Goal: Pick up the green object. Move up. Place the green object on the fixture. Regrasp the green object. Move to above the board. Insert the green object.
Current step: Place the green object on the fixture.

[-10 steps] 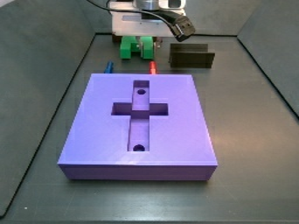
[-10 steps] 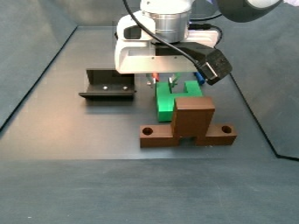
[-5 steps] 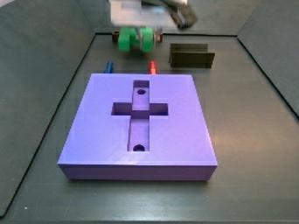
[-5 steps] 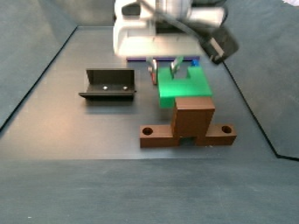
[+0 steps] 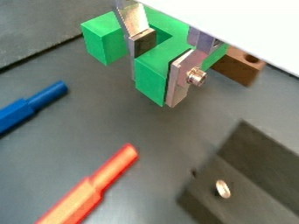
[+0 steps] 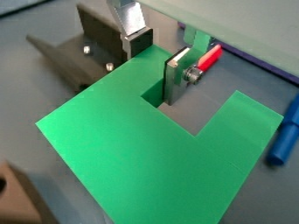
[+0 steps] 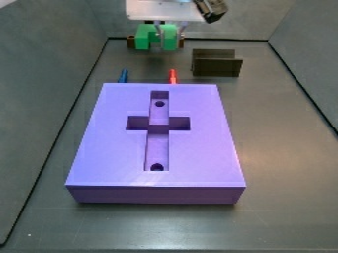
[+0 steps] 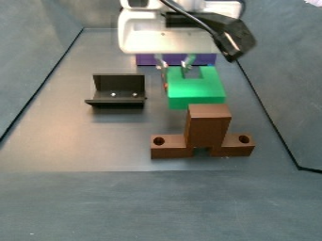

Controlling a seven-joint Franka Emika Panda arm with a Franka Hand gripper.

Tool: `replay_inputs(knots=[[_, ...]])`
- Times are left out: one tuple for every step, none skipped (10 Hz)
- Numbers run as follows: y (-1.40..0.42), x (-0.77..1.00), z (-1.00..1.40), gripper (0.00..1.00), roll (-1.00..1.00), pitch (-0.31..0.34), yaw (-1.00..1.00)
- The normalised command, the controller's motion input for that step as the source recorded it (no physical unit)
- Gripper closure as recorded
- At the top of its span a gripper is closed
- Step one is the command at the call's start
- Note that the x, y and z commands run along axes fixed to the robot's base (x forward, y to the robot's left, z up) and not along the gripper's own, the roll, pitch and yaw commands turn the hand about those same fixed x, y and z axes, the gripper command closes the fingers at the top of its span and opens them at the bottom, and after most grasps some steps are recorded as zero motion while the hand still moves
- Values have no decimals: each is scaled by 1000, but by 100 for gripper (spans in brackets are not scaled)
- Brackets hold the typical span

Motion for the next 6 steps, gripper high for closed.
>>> replay_inputs(knots=[[-643, 937, 380, 100, 0, 0, 0], [-609, 980, 380, 100, 0, 0, 0], [-437, 971, 623, 100, -260, 34, -54], [-360, 977, 620, 100, -223, 0, -83], [-114, 1000, 520, 100, -369, 0, -126], [94, 826, 343, 100, -674, 3, -400]])
